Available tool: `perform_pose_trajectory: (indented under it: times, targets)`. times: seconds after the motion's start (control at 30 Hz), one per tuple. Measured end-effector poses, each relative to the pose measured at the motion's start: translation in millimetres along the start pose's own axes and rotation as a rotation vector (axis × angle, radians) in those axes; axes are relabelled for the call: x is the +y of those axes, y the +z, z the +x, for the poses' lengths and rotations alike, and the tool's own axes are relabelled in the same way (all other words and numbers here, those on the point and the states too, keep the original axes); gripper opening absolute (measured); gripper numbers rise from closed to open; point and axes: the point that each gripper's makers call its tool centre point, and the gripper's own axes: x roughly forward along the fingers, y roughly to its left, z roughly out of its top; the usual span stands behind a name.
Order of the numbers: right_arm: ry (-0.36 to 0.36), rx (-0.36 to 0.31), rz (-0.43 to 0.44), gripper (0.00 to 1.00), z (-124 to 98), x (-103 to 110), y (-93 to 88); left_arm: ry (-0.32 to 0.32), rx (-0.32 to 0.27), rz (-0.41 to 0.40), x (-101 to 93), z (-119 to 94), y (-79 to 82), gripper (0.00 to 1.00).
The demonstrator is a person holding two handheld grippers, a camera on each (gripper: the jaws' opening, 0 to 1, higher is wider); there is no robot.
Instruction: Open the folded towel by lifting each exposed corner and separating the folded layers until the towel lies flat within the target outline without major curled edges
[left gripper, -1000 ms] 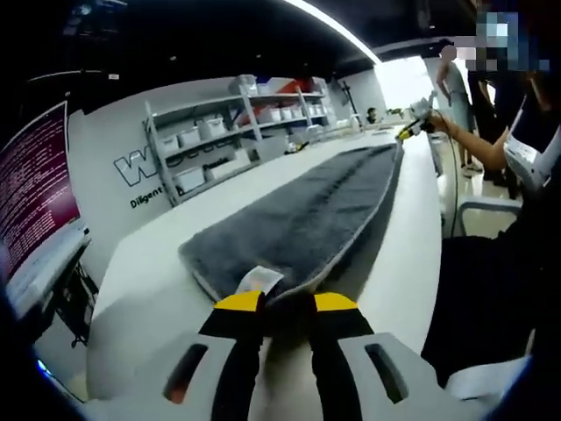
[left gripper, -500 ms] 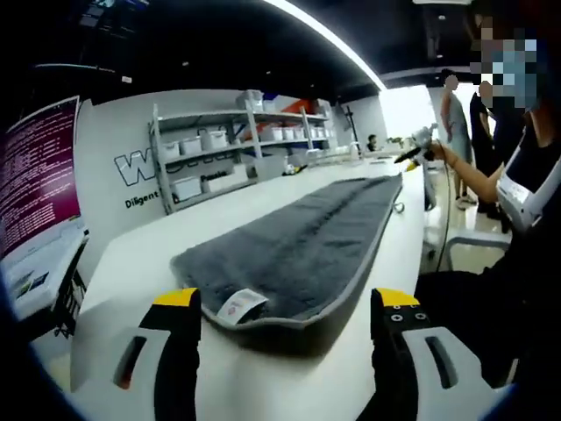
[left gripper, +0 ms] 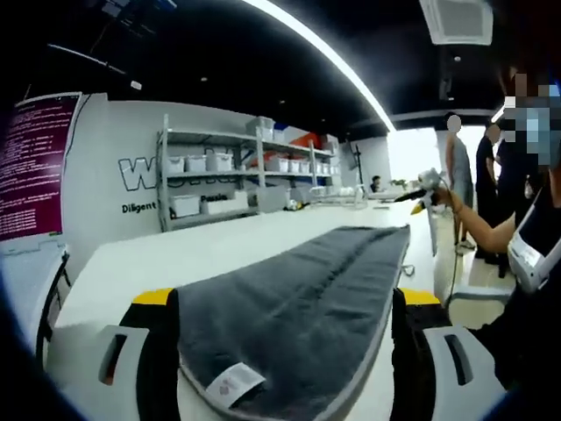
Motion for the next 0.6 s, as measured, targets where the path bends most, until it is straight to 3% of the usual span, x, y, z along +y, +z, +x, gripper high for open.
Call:
perform_pose_trajectory:
  times: [0.27, 0.4, 0.6]
  targets:
    - [0.029, -0.058, 0.0, 0.98, 52, 12, 49.6, -0.003, 0.024, -0.03, 16.5, 44, 11.4, 0.99]
    - [0.027, -0.09, 0.021, 0.88, 75, 11, 69.4, -0.012, 0.025, -0.049, 20.3, 68, 19.5, 0.95]
    - [0.025, -0.114, 0.066, 0.76, 118, 14, 93.8, 0.011, 0.096, -0.009, 34.0, 104, 21.5, 0.86]
